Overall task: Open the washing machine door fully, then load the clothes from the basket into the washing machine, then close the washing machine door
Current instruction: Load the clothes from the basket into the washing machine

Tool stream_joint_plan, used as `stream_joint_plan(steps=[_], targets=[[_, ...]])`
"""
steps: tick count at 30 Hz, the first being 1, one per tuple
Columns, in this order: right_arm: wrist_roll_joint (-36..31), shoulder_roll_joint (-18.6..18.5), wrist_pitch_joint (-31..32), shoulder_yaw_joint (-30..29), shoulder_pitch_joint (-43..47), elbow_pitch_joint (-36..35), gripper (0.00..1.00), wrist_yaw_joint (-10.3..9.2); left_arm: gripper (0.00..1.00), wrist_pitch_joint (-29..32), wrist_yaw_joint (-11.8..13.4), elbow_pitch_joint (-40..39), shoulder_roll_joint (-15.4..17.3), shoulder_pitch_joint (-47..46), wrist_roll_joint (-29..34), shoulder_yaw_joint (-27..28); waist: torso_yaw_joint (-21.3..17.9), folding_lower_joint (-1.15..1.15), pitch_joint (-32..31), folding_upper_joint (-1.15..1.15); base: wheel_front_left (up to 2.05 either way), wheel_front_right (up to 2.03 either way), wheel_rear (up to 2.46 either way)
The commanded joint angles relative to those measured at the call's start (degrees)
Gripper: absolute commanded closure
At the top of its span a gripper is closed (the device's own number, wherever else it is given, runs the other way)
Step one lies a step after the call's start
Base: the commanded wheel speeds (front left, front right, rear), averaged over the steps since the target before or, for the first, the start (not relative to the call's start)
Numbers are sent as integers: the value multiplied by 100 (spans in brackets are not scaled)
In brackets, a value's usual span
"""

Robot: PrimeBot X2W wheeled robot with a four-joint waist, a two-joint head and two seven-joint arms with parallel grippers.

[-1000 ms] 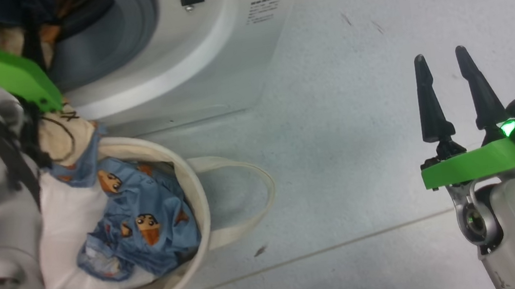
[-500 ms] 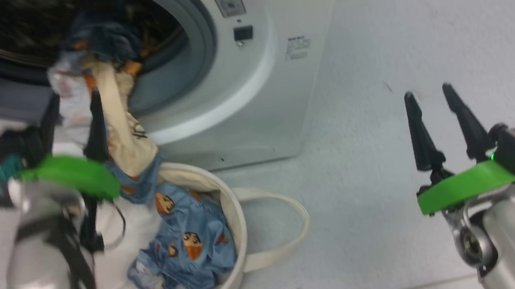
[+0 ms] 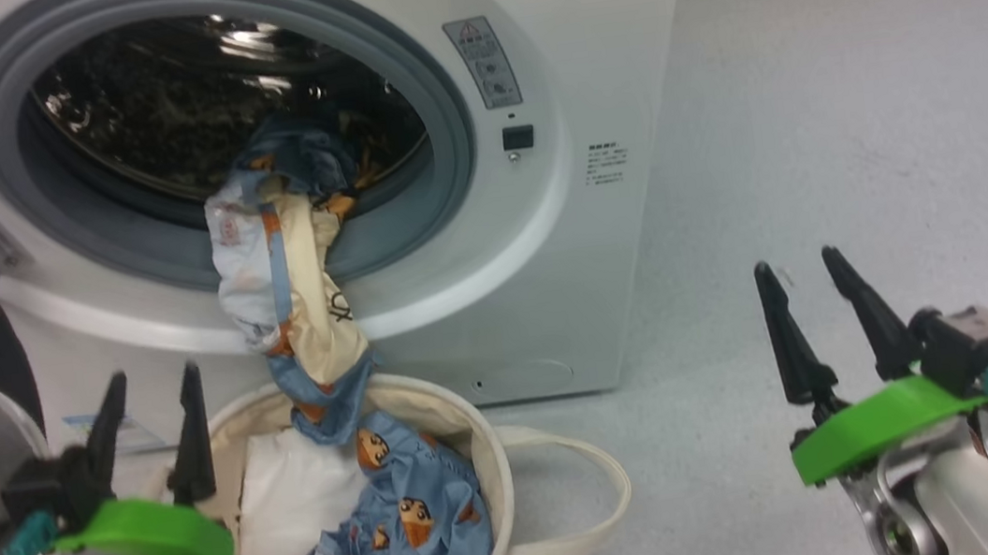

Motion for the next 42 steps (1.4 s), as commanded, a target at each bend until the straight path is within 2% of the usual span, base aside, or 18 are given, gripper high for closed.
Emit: stream_joint_plan(steps=[1,14,42], targets=[[39,-77,-69,118,-7,-143,0,2,0,-67,-31,-212,170,-116,23,195,25,1,-80,0,0,0,0],[132,-173,-69,191,60,-79,0,2,0,-67,-32,-487,47,286,80,412,68,1,-277,0,0,0,0],[113,-170,-69,90,96,-72,0,2,0,-68,-33,-361,-60,344,104,344,8,1,-250,0,0,0,0]])
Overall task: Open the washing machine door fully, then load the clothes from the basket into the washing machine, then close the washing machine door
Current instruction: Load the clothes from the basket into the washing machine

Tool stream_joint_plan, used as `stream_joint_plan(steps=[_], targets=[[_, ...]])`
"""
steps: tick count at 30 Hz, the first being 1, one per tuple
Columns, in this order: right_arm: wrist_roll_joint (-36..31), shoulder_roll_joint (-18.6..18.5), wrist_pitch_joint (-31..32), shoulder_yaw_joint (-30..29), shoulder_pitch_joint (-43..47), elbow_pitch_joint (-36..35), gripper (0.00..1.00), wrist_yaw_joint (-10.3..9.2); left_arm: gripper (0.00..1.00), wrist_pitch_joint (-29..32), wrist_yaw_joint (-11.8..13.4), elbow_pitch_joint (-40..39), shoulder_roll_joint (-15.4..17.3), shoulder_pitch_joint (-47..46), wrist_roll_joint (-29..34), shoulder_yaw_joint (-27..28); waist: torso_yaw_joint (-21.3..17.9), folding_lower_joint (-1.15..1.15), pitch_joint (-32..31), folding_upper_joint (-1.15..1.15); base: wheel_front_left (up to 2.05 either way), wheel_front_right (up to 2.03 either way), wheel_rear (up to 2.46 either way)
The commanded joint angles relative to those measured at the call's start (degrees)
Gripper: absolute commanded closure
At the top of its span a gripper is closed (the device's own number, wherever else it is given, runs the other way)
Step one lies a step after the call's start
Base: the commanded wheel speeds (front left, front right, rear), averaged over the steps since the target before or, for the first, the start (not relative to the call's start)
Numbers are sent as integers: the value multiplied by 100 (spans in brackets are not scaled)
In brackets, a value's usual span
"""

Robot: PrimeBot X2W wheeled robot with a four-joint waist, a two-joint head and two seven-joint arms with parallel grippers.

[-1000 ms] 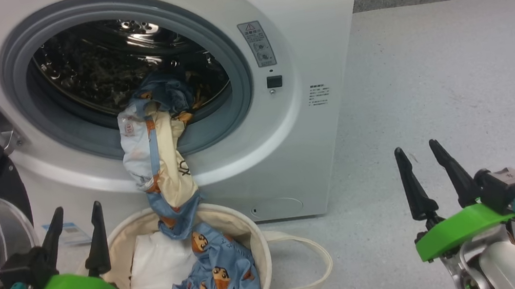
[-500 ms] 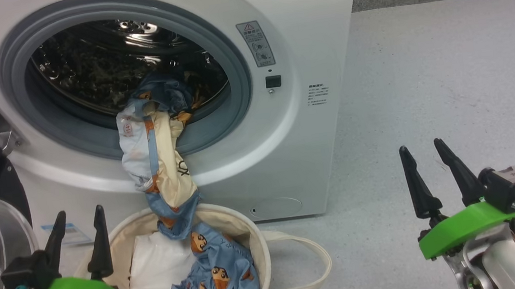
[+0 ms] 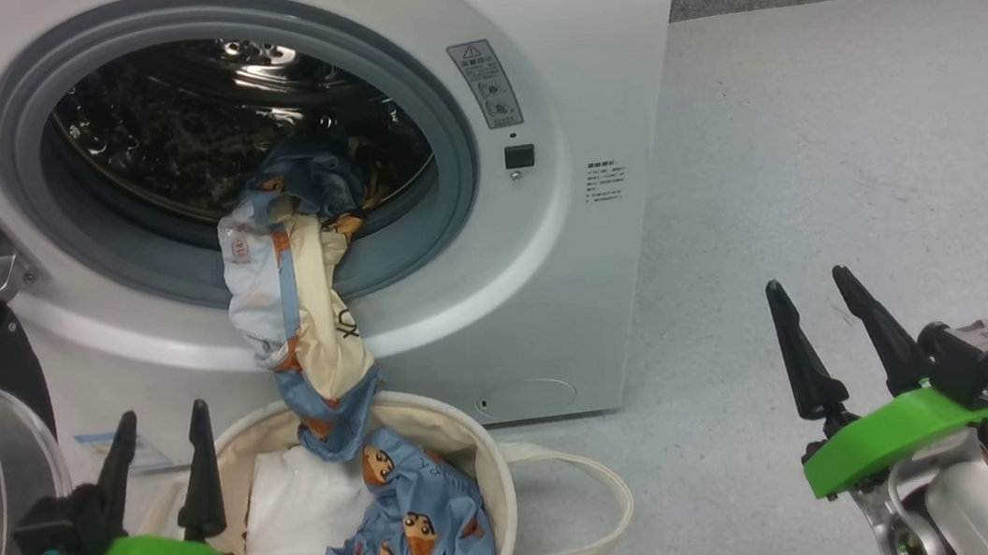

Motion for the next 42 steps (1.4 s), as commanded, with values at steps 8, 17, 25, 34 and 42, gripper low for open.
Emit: stream_joint_plan(steps=[8,17,25,34,42], targets=[[-9,-71,-69,105,-115,-219,0,2,0,-68,-33,556,84,-330,-237,-182,-60,0,276,0,0,0,0],[-116,-23,-69,33,-413,-395,0,2,0,-68,-33,2181,202,-1336,-744,-689,-238,0,1074,0,0,0,0],[-268,-40,-69,-158,-625,-589,0,2,0,-68,-33,3158,305,-2166,-1129,-1254,-409,0,1837,0,0,0,0],[-435,-42,-69,-397,-695,-784,0,2,0,-68,-33,3787,499,-2845,-1245,-1699,-540,0,2527,0,0,0,0],[-524,-58,-69,-496,-670,-941,0,2,0,-68,125,4107,678,-3248,-1196,-1754,-621,0,2884,0,0,0,0]])
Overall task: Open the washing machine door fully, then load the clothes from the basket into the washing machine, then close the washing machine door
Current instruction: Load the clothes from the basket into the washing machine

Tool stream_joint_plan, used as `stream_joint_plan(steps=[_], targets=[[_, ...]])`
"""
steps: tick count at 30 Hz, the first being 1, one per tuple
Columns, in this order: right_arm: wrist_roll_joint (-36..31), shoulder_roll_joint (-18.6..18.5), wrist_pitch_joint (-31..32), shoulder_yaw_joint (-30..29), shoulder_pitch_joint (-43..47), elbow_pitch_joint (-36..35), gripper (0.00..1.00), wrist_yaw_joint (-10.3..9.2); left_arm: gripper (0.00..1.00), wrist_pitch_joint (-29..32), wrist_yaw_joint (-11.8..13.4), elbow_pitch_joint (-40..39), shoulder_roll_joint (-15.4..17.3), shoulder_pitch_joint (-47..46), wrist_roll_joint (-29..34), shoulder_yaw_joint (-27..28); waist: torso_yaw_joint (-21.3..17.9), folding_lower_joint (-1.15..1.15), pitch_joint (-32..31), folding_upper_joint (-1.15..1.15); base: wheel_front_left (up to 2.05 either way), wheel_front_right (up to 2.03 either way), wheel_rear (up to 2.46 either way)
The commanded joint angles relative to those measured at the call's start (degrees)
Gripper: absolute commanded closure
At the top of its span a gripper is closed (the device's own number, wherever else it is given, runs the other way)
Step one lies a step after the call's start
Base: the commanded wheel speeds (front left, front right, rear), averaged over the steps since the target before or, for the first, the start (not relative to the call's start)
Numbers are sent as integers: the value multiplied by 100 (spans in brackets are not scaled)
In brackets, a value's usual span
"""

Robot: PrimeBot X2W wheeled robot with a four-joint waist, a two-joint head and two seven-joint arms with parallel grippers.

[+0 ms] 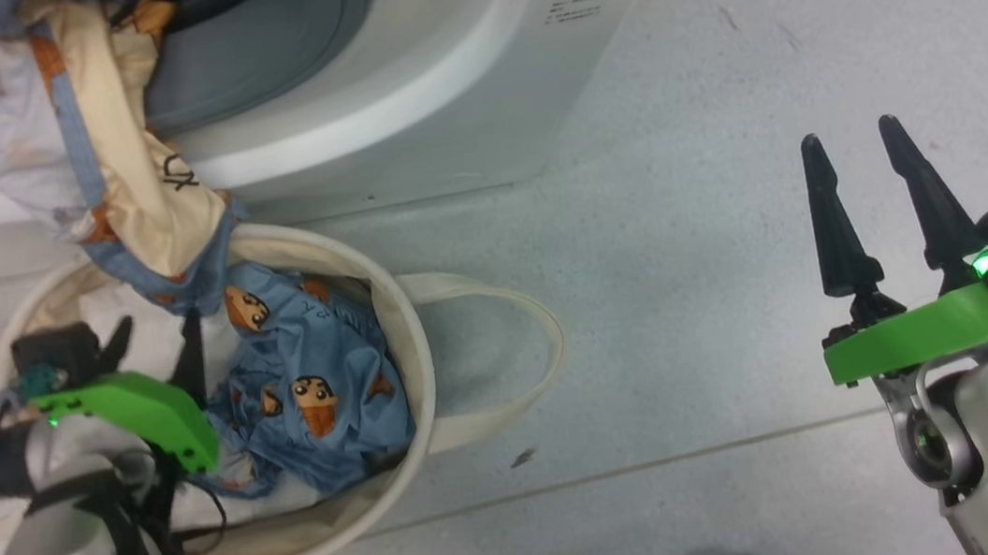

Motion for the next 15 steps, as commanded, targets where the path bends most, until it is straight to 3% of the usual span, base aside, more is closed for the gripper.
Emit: stream_joint_plan(steps=[1,10,15], targets=[[-67,-51,-69,43,-3,-225,0,2,0,-69,61,-50,267,-168,35,124,-49,0,137,0,0,0,0],[-123,29,-69,-24,17,-350,0,2,0,-69,82,35,403,-508,141,73,-172,0,377,0,0,0,0],[-150,74,-69,-50,20,-387,0,2,0,-69,95,-295,500,-576,170,159,-235,0,427,0,0,0,0]])
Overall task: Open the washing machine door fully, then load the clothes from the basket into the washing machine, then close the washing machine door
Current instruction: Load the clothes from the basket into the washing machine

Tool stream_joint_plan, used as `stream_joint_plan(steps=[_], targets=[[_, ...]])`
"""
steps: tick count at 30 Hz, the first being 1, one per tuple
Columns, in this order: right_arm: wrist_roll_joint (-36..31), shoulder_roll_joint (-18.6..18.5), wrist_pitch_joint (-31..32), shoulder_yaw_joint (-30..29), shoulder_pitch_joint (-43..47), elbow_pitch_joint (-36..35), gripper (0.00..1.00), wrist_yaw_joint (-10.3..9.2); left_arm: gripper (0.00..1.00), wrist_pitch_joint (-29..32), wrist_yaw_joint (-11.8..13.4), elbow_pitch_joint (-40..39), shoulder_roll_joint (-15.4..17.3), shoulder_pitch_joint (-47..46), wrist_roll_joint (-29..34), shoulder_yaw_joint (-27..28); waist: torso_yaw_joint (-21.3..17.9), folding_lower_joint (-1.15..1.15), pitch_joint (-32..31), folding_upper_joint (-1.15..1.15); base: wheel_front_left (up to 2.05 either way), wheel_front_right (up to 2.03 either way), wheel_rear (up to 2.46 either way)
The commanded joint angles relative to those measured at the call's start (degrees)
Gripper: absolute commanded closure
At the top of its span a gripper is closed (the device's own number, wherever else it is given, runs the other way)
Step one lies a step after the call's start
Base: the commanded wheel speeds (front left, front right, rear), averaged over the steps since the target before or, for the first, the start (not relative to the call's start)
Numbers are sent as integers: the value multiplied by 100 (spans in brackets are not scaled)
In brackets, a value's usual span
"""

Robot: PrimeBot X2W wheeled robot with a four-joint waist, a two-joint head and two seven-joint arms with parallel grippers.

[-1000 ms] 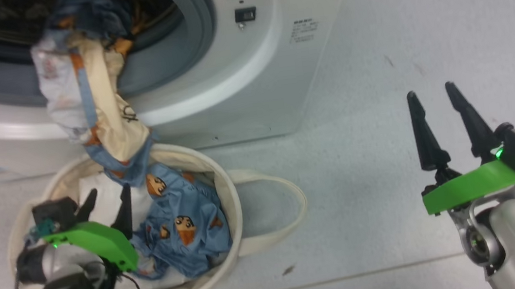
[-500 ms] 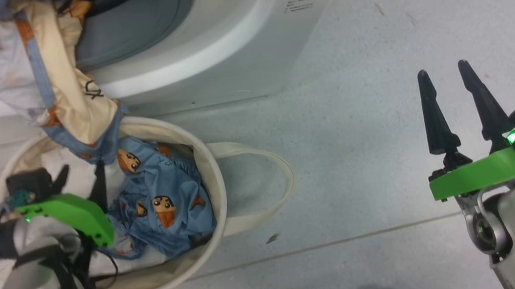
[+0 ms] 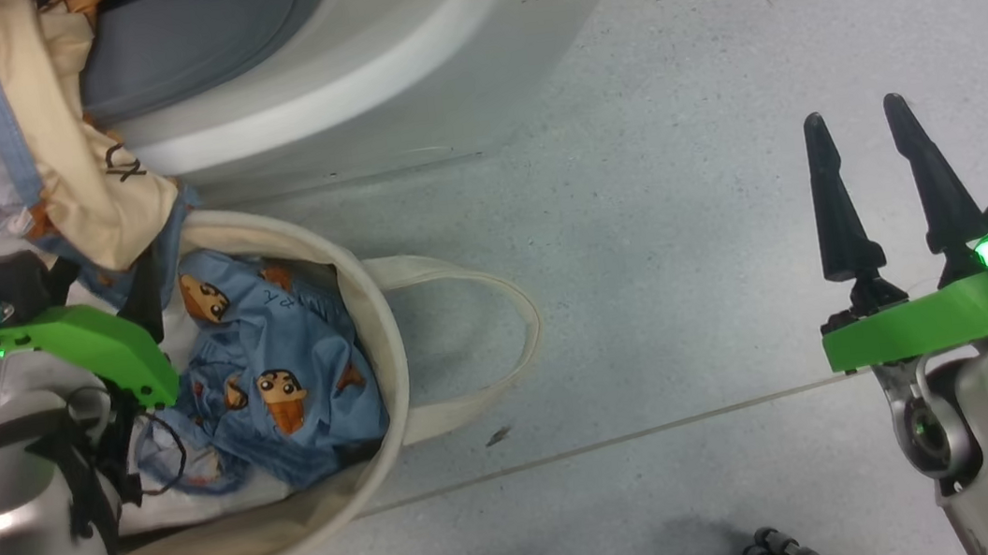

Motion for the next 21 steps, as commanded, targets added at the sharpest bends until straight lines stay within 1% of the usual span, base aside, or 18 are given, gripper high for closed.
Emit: stream_joint_plan(steps=[1,2,3,4,8,11,16,21], targets=[[-57,-10,-69,55,72,-194,0,2,0,-69,-16,-132,283,-17,51,137,-28,-1,7,0,0,0,0],[-61,-2,-69,59,69,-200,0,2,10,-69,-26,-178,300,-18,48,165,-38,-1,13,0,0,0,0],[-63,4,-69,60,71,-207,0,2,88,-69,-36,-198,306,-10,51,183,-39,-1,17,0,0,0,0],[-65,5,-69,56,77,-207,0,2,100,-69,-46,-204,303,-7,58,192,-33,-1,18,0,0,0,0],[-66,11,-69,18,95,-190,0,2,100,-69,-85,-397,253,21,79,257,41,-1,-39,0,0,0,0],[-40,41,-69,44,80,-179,0,2,100,-69,-78,-776,223,127,103,410,113,-1,-149,0,0,0,0],[49,121,-69,186,16,-49,0,2,100,-69,-103,-1449,129,321,316,558,258,-1,-418,0,0,0,0],[153,211,-69,352,-16,106,0,2,100,-69,-137,-2030,105,400,516,727,284,-1,-770,0,0,0,0]])
